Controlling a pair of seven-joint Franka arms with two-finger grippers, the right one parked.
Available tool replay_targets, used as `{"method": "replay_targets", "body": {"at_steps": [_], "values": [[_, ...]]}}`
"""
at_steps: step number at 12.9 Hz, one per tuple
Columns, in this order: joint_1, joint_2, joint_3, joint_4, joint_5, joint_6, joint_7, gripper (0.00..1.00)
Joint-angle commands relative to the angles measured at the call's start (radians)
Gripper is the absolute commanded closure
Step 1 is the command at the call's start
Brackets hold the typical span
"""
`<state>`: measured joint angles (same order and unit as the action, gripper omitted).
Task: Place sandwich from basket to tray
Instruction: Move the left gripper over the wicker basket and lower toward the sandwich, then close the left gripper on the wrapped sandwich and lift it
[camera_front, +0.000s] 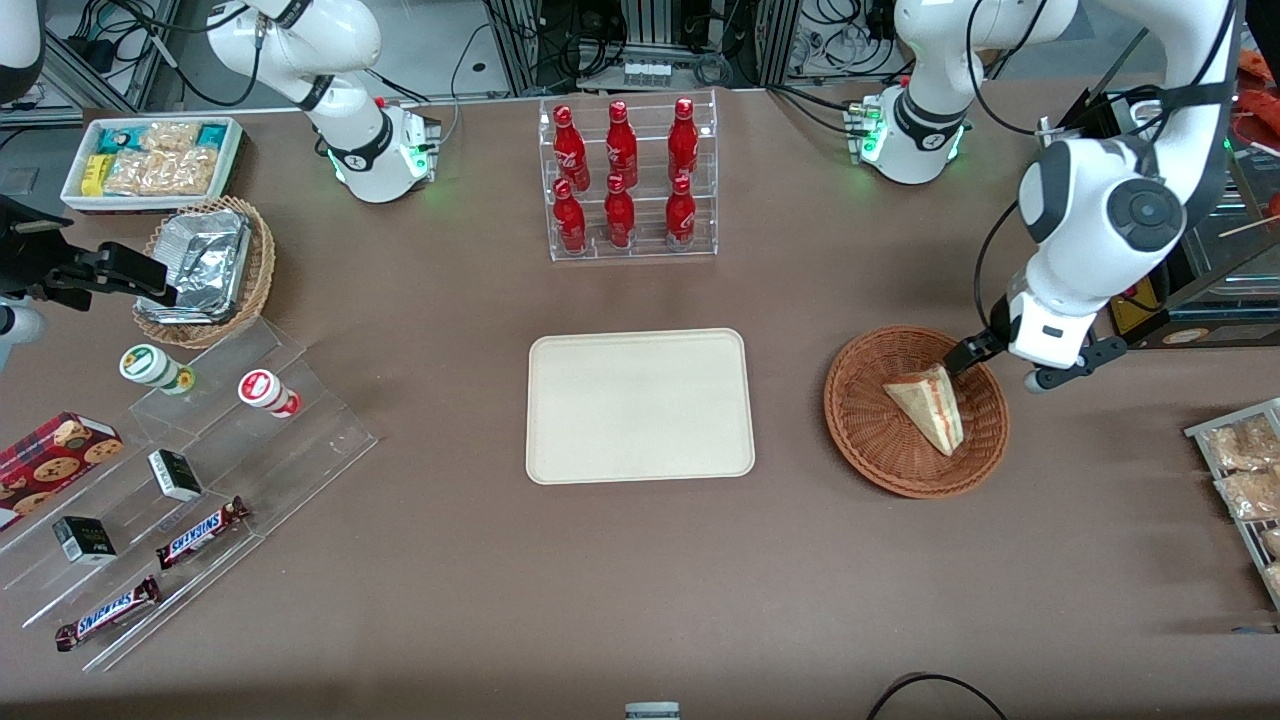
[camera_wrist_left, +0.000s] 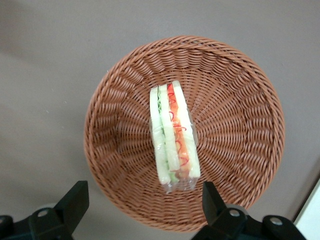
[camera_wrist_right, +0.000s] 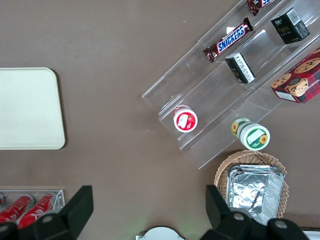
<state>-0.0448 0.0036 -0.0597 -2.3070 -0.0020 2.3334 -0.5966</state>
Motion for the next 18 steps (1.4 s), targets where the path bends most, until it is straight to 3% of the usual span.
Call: {"method": "replay_targets", "body": {"at_steps": [1,4,11,12,14,15,18], "values": [[-0.009,0.045,-0.009,-0.002,-0.004,0.061,-0.145,0.00],[-0.009,0.096,-0.040,0.003,-0.006,0.112,-0.299,0.00],[-0.009,0.191,-0.043,0.003,-0.004,0.172,-0.308,0.01],[-0.007,0.199,-0.043,0.003,-0.006,0.179,-0.310,0.10],[-0.007,0.208,-0.043,0.004,-0.006,0.182,-0.315,0.78],[-0.007,0.208,-0.043,0.004,-0.006,0.181,-0.316,1.00],[-0.007,0.194,-0.043,0.078,-0.006,0.103,-0.304,1.00]]}}
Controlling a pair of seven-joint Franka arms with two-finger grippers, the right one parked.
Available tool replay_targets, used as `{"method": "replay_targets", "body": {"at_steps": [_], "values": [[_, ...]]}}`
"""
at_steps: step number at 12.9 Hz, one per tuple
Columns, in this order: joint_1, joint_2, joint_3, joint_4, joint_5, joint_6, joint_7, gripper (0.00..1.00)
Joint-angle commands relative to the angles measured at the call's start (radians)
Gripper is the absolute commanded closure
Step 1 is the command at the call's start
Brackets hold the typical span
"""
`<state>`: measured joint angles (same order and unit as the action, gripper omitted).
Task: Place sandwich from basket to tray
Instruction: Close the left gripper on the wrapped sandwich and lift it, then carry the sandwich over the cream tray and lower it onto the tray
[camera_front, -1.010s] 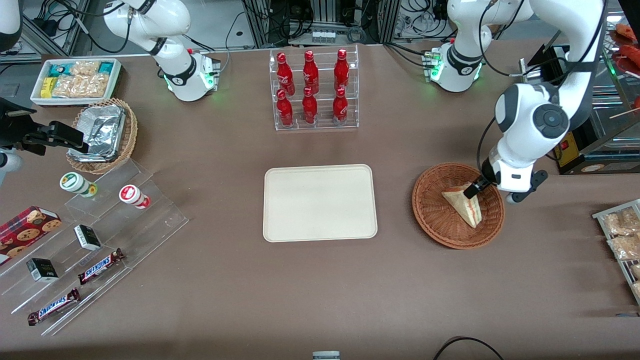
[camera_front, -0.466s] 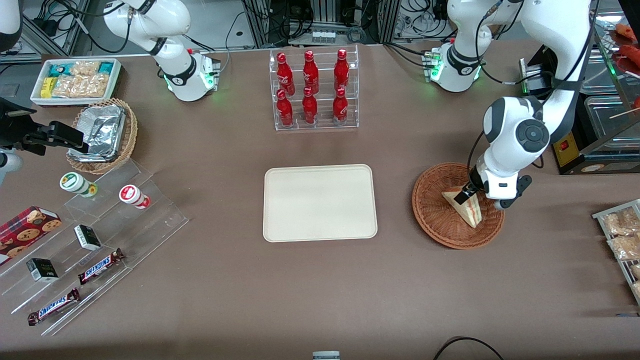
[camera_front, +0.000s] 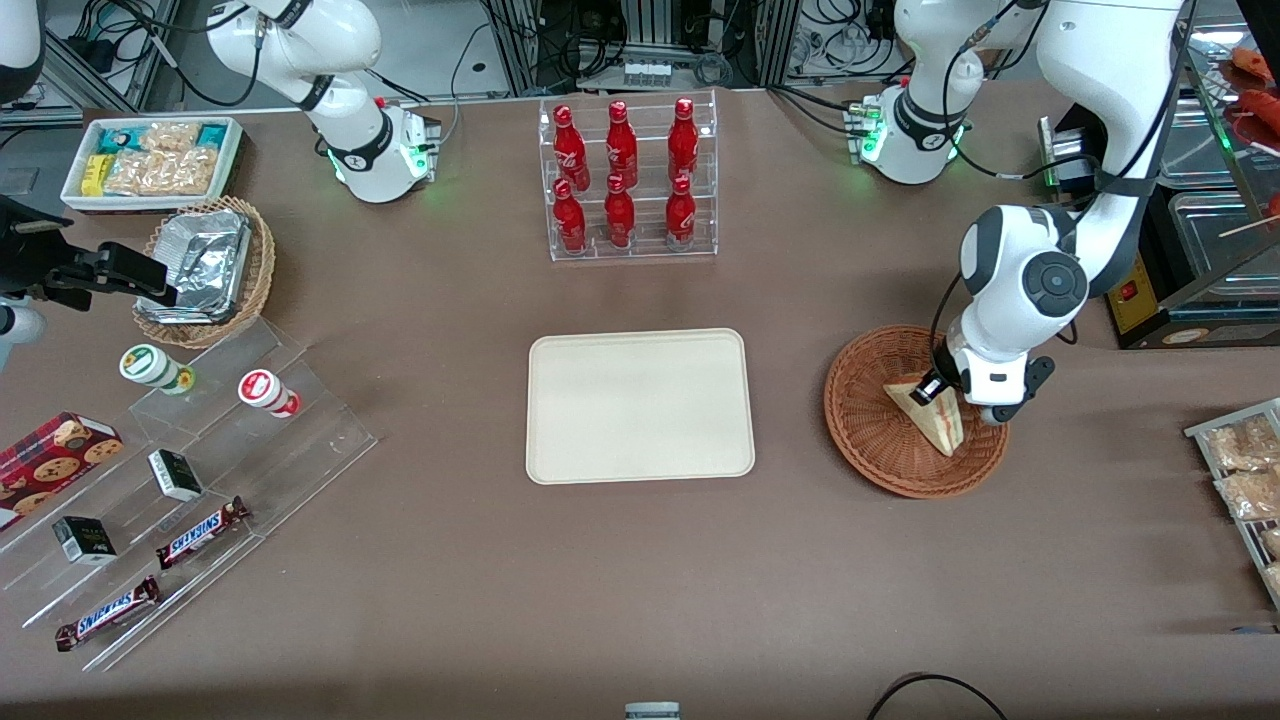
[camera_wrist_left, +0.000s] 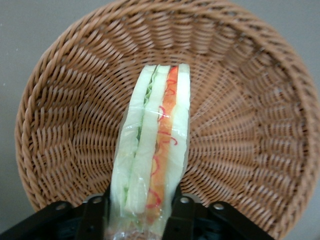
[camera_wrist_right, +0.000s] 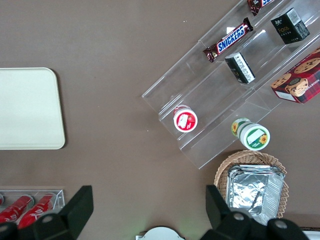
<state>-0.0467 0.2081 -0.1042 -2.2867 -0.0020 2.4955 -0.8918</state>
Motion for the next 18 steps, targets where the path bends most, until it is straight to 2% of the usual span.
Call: {"method": "replay_targets", "body": {"at_steps": [1,4,6,11,14,18], "values": [[-0.005,-0.006,0.001,0.120,-0.006,-0.145,-0.004,1.00],[-0.007,0.017,-0.011,0.292,0.000,-0.364,0.100,1.00],[-0.007,0.046,-0.067,0.341,0.016,-0.383,0.120,1.00],[-0.027,0.190,-0.250,0.495,0.146,-0.412,0.076,1.00],[-0.174,0.305,-0.249,0.646,0.169,-0.458,-0.063,1.00],[-0.355,0.428,-0.249,0.779,0.229,-0.464,-0.239,1.00]]}}
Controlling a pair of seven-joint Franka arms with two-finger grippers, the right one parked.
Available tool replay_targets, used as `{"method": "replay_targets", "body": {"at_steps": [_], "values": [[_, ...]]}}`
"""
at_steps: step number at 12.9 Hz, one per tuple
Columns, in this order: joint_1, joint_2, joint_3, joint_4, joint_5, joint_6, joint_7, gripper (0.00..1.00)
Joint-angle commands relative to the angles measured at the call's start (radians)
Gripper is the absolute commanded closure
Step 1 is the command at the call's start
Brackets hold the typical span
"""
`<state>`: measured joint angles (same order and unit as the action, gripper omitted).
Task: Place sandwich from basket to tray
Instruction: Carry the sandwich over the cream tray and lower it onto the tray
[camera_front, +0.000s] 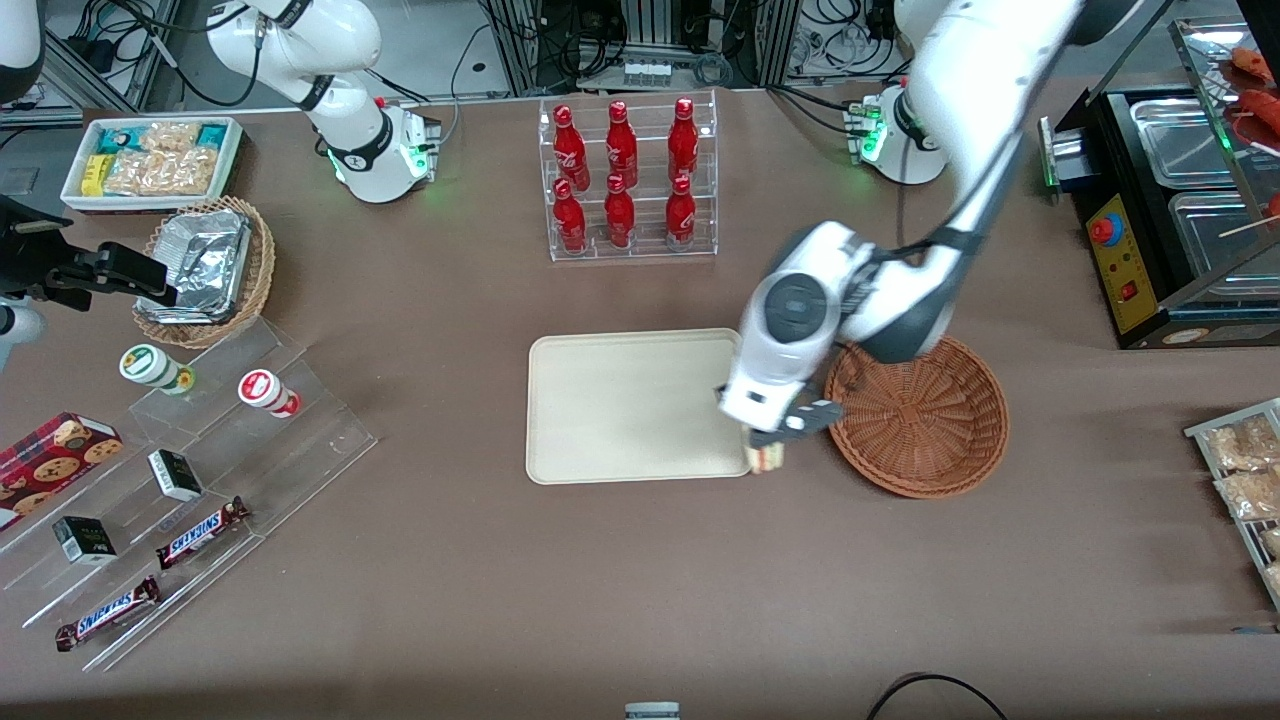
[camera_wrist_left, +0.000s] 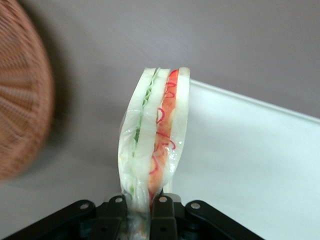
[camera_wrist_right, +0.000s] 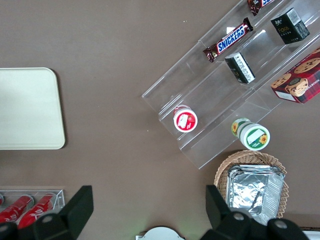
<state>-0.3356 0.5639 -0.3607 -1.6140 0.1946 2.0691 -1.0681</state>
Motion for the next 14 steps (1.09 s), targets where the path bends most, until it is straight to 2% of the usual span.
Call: {"method": "replay_targets", "body": {"at_steps": [1,3,5,7,9,11,14], "values": [[-0.098,0.097,0.009,0.127,0.031,-0.038,-0.079,1.00],[-0.173,0.161,0.014,0.215,0.032,-0.049,-0.130,1.00],[-0.271,0.211,0.064,0.294,0.032,-0.089,-0.186,1.00],[-0.328,0.223,0.100,0.305,0.031,-0.080,-0.214,1.00],[-0.347,0.263,0.101,0.354,0.034,-0.083,-0.220,1.00],[-0.347,0.277,0.101,0.358,0.063,-0.078,-0.217,1.00],[-0.338,0.294,0.101,0.355,0.063,-0.066,-0.199,1.00]]}}
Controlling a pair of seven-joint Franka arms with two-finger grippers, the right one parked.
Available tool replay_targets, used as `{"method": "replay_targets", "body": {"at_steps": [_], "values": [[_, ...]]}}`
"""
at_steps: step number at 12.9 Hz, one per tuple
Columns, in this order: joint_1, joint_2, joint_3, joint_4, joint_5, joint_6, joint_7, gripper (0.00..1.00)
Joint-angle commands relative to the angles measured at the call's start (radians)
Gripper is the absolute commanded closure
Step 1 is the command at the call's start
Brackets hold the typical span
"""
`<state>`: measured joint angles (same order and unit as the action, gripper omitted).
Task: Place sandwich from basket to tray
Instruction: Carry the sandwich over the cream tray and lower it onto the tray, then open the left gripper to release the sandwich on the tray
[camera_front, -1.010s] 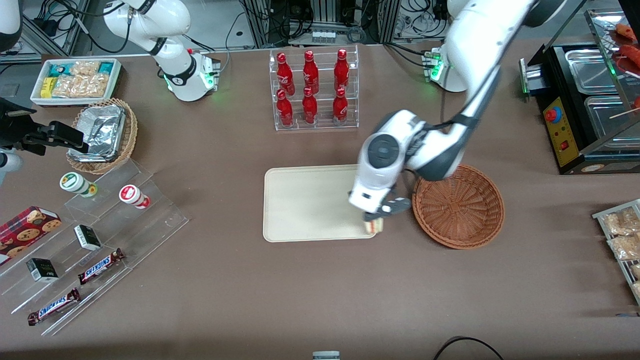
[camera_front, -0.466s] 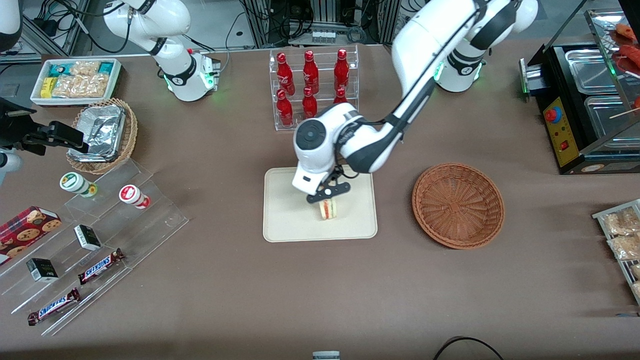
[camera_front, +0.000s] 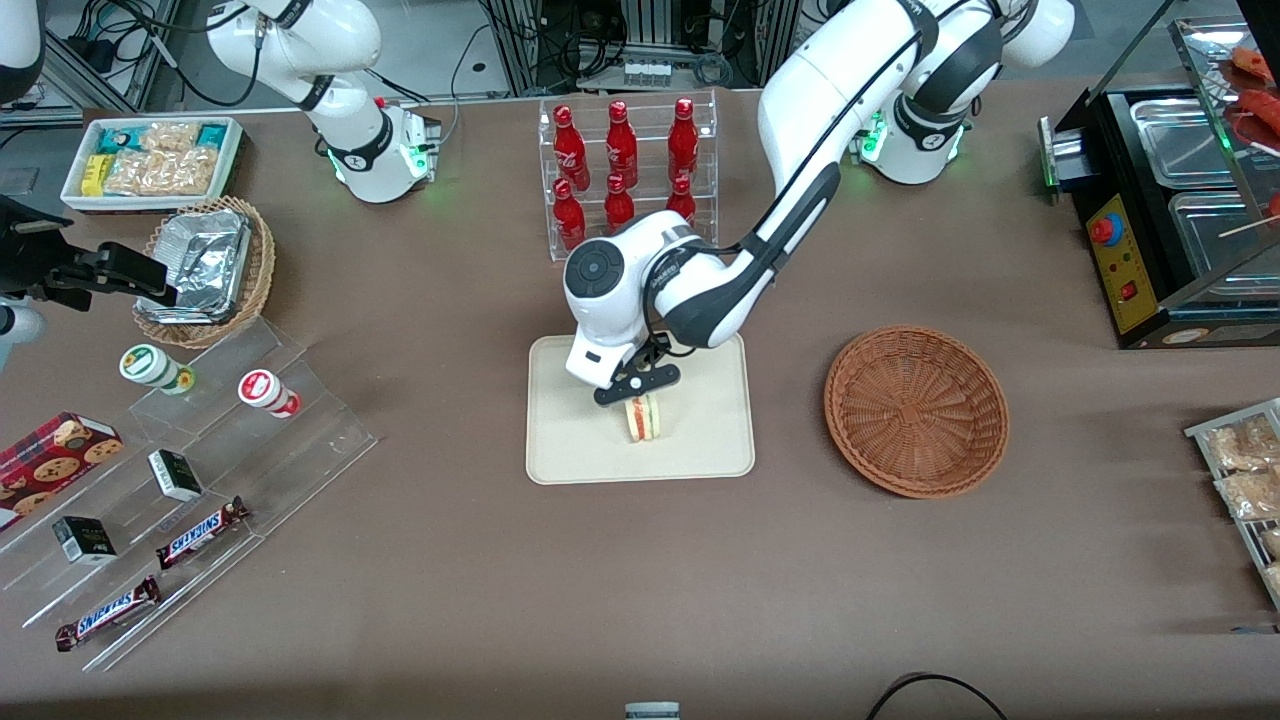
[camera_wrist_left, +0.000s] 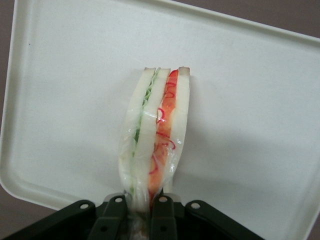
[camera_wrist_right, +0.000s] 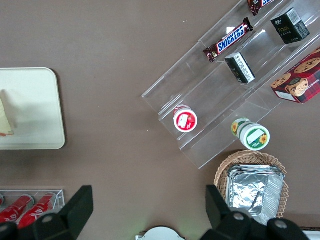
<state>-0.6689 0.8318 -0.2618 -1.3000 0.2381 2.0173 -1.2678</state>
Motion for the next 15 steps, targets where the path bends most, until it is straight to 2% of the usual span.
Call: {"method": "replay_targets", "body": {"at_steps": [1,2,3,4,5,9,12,14,15], "values": [[-0.001,0.029,0.003,0.041,0.020,-0.005,0.011,1.00],[0.002,0.029,0.003,0.041,0.018,0.001,0.034,1.00],[0.003,0.027,0.003,0.041,0.013,0.003,0.051,0.93],[0.003,0.027,0.003,0.041,0.010,0.003,0.063,0.17],[0.002,0.024,0.003,0.041,0.013,0.003,0.073,0.00],[0.026,-0.020,-0.002,0.057,0.007,-0.015,0.071,0.00],[0.074,-0.123,-0.007,0.057,0.001,-0.096,0.120,0.00],[0.094,-0.189,-0.001,0.053,-0.061,-0.169,0.128,0.00],[0.110,-0.218,0.003,0.045,-0.056,-0.202,0.130,0.00]]}}
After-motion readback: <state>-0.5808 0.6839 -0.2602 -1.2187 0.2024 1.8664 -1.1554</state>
